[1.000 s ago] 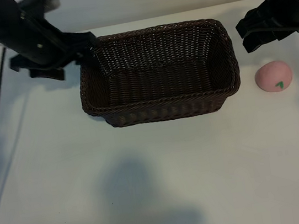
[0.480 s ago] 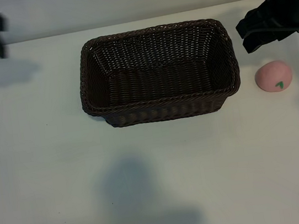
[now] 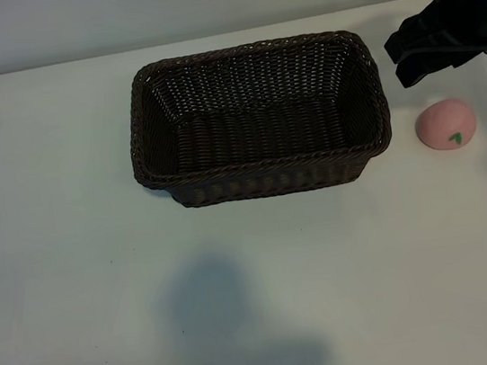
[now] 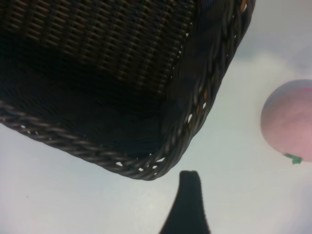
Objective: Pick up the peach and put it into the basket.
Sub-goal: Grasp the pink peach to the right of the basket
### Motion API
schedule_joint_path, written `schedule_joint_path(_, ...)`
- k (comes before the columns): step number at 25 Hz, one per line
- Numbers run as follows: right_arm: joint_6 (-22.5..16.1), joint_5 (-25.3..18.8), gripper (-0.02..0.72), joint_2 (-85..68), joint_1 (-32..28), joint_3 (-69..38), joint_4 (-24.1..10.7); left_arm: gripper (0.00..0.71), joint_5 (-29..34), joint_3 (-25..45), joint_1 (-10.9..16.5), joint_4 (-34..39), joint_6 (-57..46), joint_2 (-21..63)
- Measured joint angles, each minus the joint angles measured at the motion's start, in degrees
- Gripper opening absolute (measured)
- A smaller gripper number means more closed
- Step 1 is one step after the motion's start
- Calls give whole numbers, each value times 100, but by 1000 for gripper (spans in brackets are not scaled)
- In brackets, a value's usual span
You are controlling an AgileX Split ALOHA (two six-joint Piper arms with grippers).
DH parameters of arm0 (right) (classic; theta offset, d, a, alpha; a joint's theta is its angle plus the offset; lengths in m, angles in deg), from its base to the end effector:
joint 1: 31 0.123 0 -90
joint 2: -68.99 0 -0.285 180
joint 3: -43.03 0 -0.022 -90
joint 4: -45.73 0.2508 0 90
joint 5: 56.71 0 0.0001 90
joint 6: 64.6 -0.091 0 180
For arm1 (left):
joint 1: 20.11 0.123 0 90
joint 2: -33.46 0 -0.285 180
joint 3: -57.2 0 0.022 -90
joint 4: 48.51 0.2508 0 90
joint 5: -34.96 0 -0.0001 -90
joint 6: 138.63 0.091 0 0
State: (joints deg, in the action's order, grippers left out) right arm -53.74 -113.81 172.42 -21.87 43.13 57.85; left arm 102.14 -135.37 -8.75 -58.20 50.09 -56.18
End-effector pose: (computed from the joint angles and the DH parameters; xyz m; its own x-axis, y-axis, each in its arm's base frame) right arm 0.3392 0.0708 0.2797 -0.9085 -0.2191 -0.3559 -0.2836 0.9487 0.1398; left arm 0.2876 0.0434 0.4128 -0.7988 -0.0739 -0.5970 -0.0366 0.9966 -0.0744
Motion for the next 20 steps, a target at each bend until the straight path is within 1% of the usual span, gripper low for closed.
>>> schedule_joint_path(5,0,-29,595,0,0,0,-2,594,-5,7,0,-25,7,1144)
schedule_joint_path(8,0,-78,595,0,0,0,-7,594,-16,310,0,-25,46,1943)
schedule_joint_path(10,0,-108,595,0,0,0,-9,594,-26,799,0,-18,102,2552)
schedule_joint_path(14,0,-210,595,0,0,0,-16,594,-363,1927,-5,141,127,3824)
schedule_joint_path(16,0,-227,595,0,0,0,-23,594,-489,2399,-5,211,127,4293)
schedule_joint_path(20,0,-234,595,0,0,0,-39,594,-490,3231,-5,224,127,5190)
